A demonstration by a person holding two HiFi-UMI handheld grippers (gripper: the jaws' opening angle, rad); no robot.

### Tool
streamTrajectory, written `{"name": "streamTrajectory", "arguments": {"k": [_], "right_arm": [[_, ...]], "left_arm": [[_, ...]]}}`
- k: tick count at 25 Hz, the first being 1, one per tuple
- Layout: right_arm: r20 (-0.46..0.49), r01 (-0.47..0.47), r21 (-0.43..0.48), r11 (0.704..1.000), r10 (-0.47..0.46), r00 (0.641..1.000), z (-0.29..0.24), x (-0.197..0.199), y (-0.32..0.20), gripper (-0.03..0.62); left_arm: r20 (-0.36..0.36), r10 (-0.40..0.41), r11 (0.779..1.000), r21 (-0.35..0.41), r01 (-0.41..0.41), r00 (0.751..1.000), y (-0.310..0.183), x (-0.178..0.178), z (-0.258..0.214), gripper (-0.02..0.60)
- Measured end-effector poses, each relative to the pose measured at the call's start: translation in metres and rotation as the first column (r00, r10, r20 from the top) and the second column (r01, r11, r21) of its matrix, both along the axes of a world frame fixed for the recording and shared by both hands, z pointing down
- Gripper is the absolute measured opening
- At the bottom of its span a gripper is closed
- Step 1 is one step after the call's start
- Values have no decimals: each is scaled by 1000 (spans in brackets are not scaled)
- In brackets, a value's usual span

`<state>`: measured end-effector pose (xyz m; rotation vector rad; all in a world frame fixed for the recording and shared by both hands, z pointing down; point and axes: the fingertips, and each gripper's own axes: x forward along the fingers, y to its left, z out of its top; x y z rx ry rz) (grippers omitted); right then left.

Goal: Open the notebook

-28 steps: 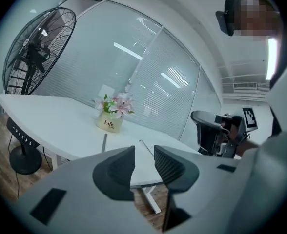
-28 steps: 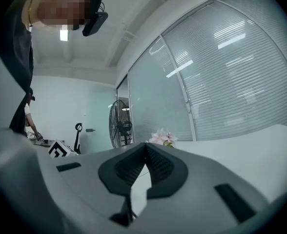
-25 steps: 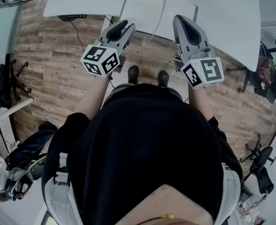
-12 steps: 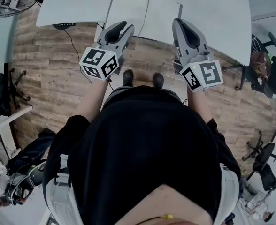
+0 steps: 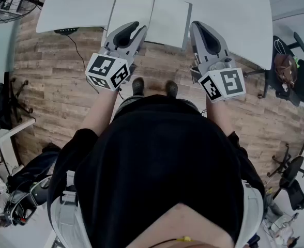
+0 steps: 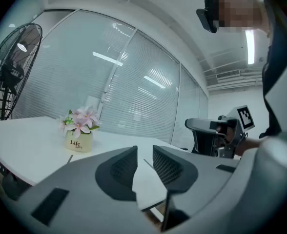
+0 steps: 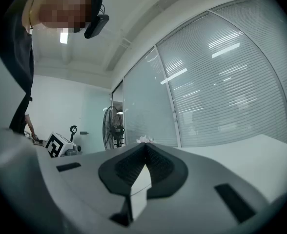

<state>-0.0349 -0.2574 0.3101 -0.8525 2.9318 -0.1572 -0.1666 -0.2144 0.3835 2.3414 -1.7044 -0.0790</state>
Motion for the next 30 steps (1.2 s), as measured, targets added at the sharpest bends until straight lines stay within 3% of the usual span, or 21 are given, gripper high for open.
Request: {"name": "streamTrajectory", "arguments": {"k": [16,30], "right_arm": [[10,3,8,1000,-4,1000,-3,14,-11,5],[13,24,30,999,-25,1000,-9,13,-18,5]], "left_arm": [[65,3,998,56,-7,998,-12,21,-27,28],[101,-3,997,72,-5,995,-19,21,-36,12]]}}
